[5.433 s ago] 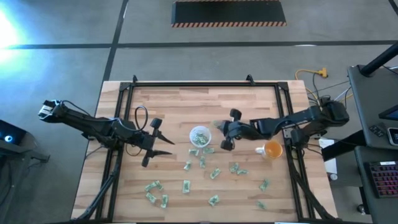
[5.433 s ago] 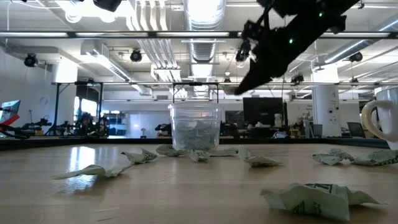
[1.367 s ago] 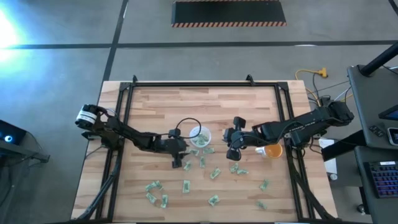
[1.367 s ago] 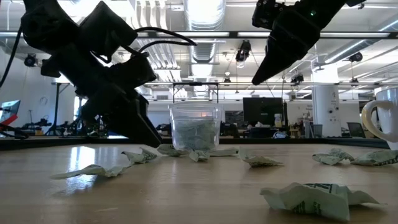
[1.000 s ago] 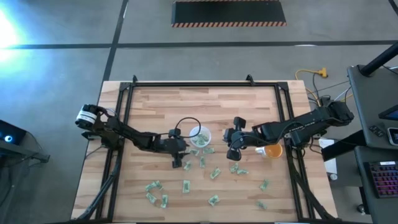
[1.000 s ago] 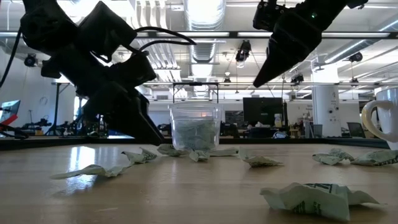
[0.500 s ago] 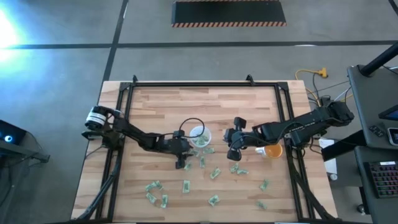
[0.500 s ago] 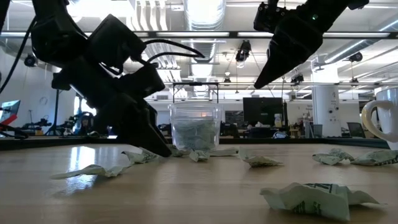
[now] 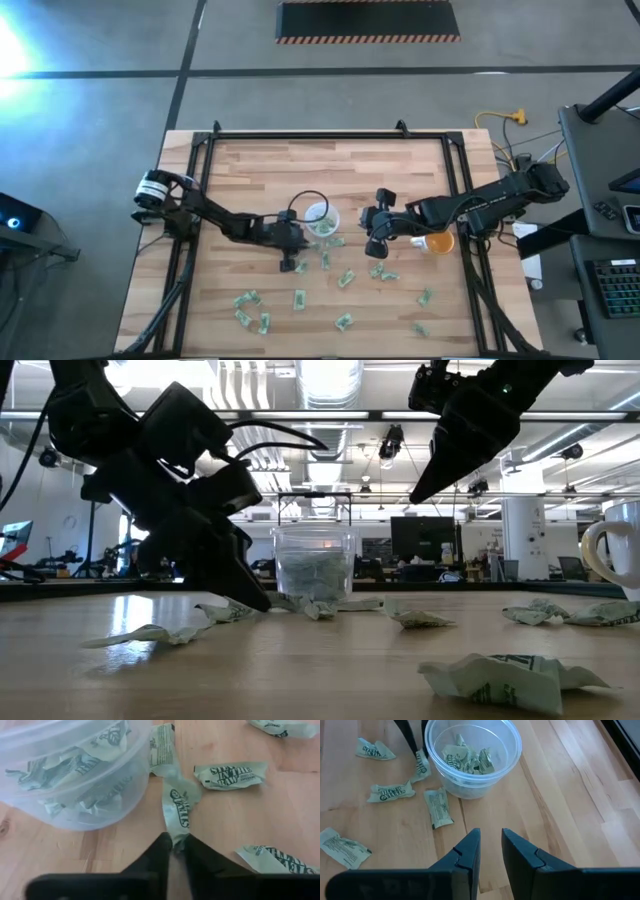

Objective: Pick and place Stevia / Truvia into bins
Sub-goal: Put the light green stevia packet into the transparent container

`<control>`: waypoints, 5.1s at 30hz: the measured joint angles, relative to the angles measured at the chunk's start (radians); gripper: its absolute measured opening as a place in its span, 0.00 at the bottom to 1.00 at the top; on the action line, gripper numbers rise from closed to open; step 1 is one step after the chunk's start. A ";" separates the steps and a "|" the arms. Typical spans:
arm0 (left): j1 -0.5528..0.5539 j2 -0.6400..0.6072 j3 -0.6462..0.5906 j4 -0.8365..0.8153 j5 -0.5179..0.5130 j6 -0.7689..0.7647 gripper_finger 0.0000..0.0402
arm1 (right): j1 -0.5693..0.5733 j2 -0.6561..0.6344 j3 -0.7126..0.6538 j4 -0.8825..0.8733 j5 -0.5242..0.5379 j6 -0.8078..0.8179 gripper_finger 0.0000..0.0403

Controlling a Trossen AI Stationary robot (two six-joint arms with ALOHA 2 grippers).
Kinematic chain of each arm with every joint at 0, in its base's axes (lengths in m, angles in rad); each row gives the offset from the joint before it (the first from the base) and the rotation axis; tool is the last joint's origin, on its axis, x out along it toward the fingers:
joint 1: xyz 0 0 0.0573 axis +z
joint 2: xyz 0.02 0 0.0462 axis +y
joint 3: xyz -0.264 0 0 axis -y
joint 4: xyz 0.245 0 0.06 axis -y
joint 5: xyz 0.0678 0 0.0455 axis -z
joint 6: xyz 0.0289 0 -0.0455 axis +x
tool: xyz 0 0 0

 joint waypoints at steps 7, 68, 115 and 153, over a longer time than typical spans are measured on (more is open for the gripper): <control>0.001 -0.011 0.000 -0.014 0.006 0.001 0.01 | 0.000 0.000 -0.002 0.000 0.000 0.000 0.17; 0.054 -0.551 0.058 -0.370 -0.015 0.148 0.48 | -0.002 0.317 -0.067 0.461 -0.176 -0.162 0.24; -0.244 -0.926 0.055 -0.545 -0.030 0.135 0.49 | -0.010 0.345 -0.050 0.402 -0.183 -0.180 0.02; -0.248 -0.523 0.085 -0.740 0.221 -0.030 0.49 | -0.108 0.225 -0.032 0.617 -0.112 -0.397 0.04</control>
